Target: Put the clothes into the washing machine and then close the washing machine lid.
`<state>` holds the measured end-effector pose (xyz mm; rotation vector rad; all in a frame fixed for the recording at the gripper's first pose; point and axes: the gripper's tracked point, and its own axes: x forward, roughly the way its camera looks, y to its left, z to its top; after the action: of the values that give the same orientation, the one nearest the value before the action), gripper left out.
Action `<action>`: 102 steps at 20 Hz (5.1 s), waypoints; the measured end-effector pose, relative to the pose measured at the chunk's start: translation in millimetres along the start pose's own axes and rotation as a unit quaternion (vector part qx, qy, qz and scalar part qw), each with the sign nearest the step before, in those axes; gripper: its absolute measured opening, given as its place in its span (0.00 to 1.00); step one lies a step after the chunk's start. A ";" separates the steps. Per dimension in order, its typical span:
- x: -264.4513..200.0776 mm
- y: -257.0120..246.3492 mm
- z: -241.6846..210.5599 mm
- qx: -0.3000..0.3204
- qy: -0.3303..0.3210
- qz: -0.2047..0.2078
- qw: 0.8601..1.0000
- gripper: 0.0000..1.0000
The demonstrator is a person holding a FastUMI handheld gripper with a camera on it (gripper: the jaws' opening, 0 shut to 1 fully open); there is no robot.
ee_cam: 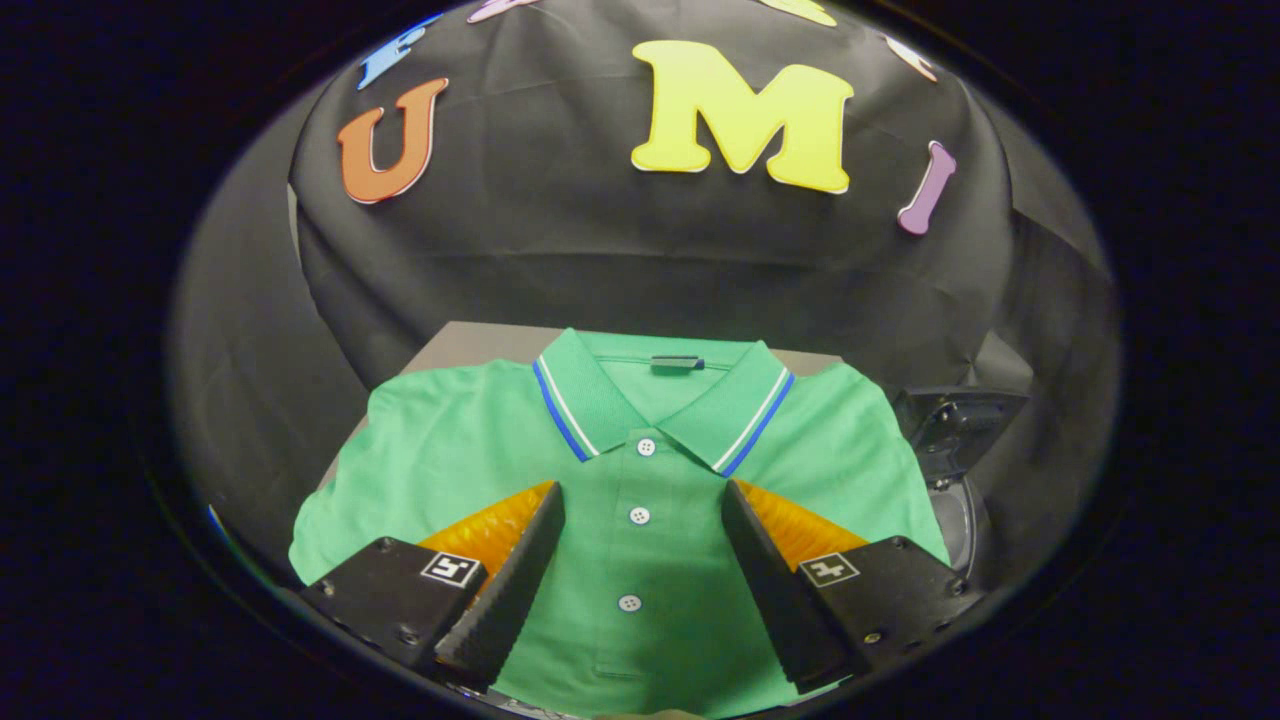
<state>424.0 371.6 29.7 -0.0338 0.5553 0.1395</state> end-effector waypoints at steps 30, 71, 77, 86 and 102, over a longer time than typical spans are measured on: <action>-51.5 -45.8 4.3 -0.009 -0.035 0.119 0.992 0.06; -19.7 -430.5 -60.5 0.052 -0.081 0.115 0.989 0.06; 45.9 -424.7 -104.9 0.069 -0.014 0.100 0.992 0.06; 120.7 -420.6 -165.2 0.087 0.076 0.074 0.991 0.06; 196.4 -422.2 -282.5 0.161 0.248 -0.001 0.955 0.06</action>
<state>501.0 -41.9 -316.3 0.2550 1.0753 0.0347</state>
